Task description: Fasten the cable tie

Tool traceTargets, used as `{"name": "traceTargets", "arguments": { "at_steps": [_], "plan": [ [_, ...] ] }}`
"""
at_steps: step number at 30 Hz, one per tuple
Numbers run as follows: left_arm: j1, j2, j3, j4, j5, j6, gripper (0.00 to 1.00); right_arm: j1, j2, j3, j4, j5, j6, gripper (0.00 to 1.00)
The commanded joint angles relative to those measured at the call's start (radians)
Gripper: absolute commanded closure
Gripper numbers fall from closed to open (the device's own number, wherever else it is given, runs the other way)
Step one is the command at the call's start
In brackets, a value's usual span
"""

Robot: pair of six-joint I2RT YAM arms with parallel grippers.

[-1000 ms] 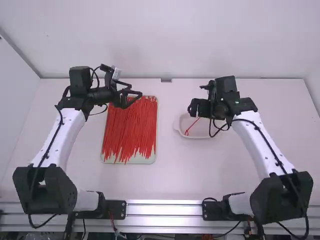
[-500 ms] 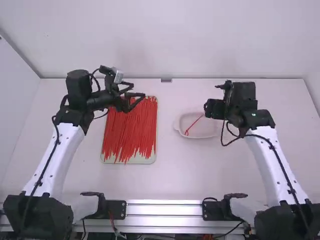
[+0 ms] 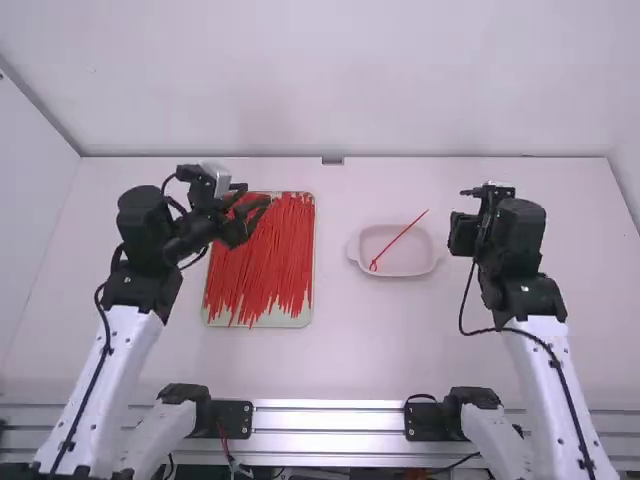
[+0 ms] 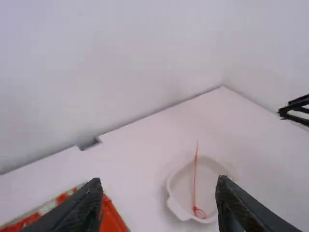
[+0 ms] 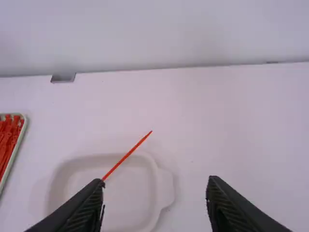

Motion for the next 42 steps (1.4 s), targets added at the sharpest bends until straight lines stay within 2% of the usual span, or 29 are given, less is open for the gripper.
{"name": "traceTargets", "arguments": {
  "at_steps": [1, 12, 23, 27, 42],
  "plan": [
    [0.003, -0.069, -0.059, 0.002, -0.102, 0.001, 0.46, 0.003, -0.065, -0.060, 0.042, 0.012, -0.008, 0.49],
    [0.003, -0.341, -0.332, 0.002, -0.375, 0.001, 0.74, 0.003, -0.338, -0.333, 0.315, 0.012, -0.008, 0.76],
    [0.003, -0.567, -0.558, 0.002, -0.601, 0.001, 0.96, 0.003, -0.563, -0.559, 0.315, 0.012, -0.008, 0.99],
    [0.003, -0.639, -0.630, 0.002, -0.673, 0.001, 1.00, 0.003, -0.636, -0.632, 0.315, 0.012, -0.008, 1.00],
    [0.003, -0.847, -0.838, 0.002, -0.673, 0.001, 1.00, 0.003, -0.847, -0.842, 0.315, 0.012, -0.008, 1.00]
  ]
}}
